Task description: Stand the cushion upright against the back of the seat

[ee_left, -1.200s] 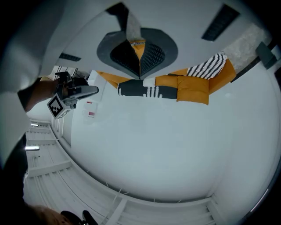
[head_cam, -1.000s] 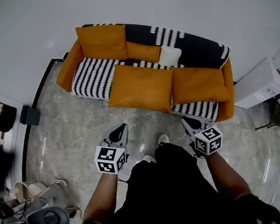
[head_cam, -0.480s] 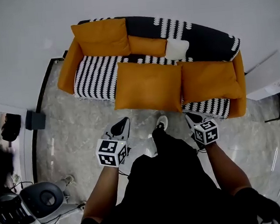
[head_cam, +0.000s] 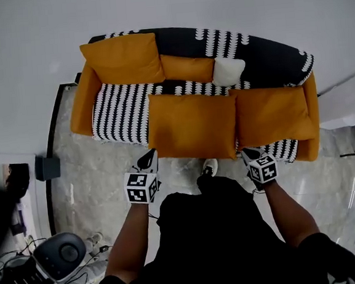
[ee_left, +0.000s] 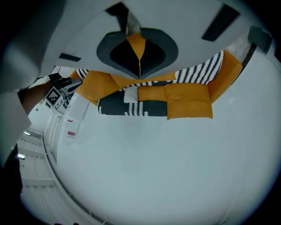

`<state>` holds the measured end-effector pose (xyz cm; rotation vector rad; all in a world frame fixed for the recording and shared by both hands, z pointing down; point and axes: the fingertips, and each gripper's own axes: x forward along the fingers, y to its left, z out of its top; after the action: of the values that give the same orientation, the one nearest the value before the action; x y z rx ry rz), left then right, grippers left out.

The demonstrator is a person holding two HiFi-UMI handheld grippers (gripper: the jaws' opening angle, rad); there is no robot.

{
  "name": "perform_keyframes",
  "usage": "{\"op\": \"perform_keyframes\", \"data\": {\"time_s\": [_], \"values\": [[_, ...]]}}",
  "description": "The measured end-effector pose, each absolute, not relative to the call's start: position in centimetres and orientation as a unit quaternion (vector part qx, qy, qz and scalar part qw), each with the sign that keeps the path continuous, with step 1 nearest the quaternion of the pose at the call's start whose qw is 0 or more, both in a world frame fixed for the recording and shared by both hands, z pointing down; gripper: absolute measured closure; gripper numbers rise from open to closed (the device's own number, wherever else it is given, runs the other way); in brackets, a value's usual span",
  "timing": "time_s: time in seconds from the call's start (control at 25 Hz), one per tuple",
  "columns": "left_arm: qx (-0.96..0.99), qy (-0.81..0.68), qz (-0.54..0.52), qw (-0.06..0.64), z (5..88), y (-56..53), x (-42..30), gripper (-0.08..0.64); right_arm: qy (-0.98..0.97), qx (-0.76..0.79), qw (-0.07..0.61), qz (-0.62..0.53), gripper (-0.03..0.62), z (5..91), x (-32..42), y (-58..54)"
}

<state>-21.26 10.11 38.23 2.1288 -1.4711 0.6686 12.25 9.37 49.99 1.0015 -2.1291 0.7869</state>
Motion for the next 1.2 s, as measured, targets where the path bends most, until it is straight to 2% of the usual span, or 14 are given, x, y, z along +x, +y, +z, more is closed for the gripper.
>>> {"op": "perform_keyframes", "data": {"time_s": [0.28, 0.52, 0.56, 0.64, 0.68, 0.76, 1.2], "values": [[0.750, -0.548, 0.263, 0.260, 42.9, 6.5, -24.7, 0.541, -0.795, 0.356, 0.385, 0.306, 0.551, 55.9, 11.3, 7.9], [0.763, -0.492, 0.325, 0.264, 51.0, 7.9, -26.4, 0.540, -0.776, 0.350, 0.429, 0.303, 0.549, 60.4, 10.4, 9.3], [0.762, -0.484, 0.335, 0.270, 52.6, 8.6, -26.7, 0.540, -0.770, 0.353, 0.434, 0.307, 0.543, 61.3, 10.4, 9.9], [0.754, -0.471, 0.355, 0.289, 56.2, 10.5, -27.3, 0.540, -0.753, 0.370, 0.439, 0.322, 0.491, 63.0, 11.1, 10.9], [0.747, -0.467, 0.365, 0.301, 58.0, 11.5, -27.7, 0.533, -0.744, 0.379, 0.441, 0.329, 0.476, 63.9, 11.4, 11.3], [0.730, -0.467, 0.381, 0.323, 61.2, 13.3, -28.8, 0.450, -0.730, 0.393, 0.447, 0.337, 0.465, 65.8, 11.6, 12.0], [0.702, -0.453, 0.410, 0.366, 73.0, 16.0, -34.4, 0.395, -0.677, 0.432, 0.490, 0.338, 0.430, 73.8, 12.9, 14.1]]}}
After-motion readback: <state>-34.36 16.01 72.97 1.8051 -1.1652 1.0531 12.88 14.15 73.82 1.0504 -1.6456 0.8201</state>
